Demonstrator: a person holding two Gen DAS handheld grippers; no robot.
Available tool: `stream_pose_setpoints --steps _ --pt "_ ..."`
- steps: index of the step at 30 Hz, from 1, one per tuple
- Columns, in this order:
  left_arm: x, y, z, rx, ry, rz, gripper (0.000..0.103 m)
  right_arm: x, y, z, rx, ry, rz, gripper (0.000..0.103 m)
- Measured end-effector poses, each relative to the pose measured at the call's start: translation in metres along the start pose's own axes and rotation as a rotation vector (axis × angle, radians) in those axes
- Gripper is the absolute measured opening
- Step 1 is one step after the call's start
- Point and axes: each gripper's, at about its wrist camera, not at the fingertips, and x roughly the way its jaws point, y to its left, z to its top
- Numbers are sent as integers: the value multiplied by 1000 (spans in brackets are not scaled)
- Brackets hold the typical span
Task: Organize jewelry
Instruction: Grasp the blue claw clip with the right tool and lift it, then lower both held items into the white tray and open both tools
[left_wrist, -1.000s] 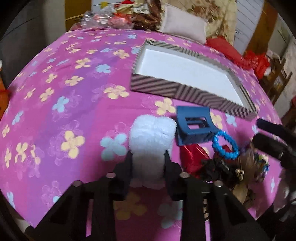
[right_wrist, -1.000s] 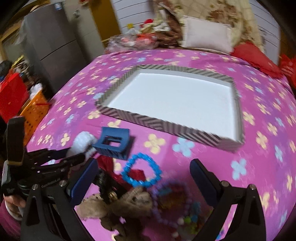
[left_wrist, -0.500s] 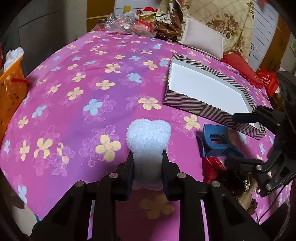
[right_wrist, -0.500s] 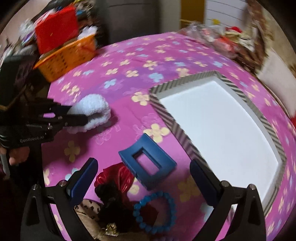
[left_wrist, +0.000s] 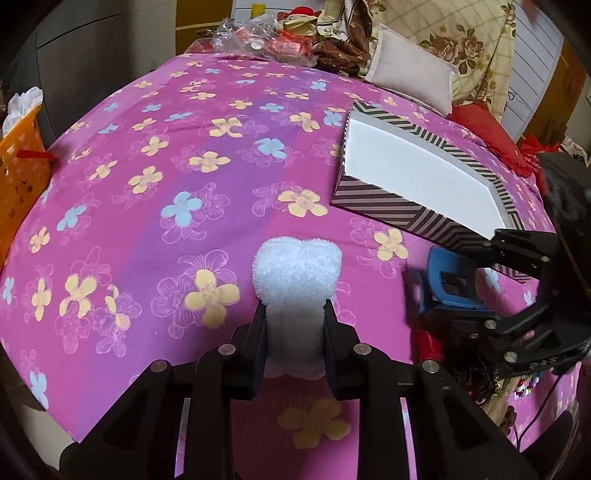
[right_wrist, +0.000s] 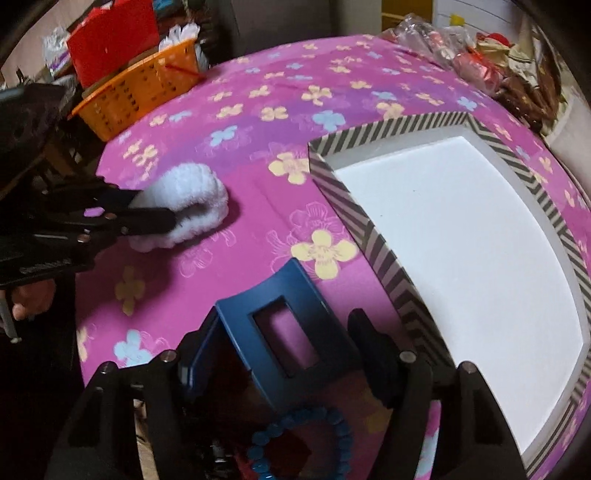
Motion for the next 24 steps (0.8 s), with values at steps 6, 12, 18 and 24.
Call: stream_pose_setpoints --steps 6,12,18,24 --pt "-11 -4 11 8 -35 9 19 -31 3 5 54 -99 -17 71" --pt "-20 -16 31 37 -68 15 19 -48 -21 13 184 -158 -80 71" --pt "-18 -36 59 68 -98 11 19 -64 -66 22 320 -203 -153 71" --pt "2 -58 86 80 -101 2 19 -63 -111 35 424 -221 -197 71"
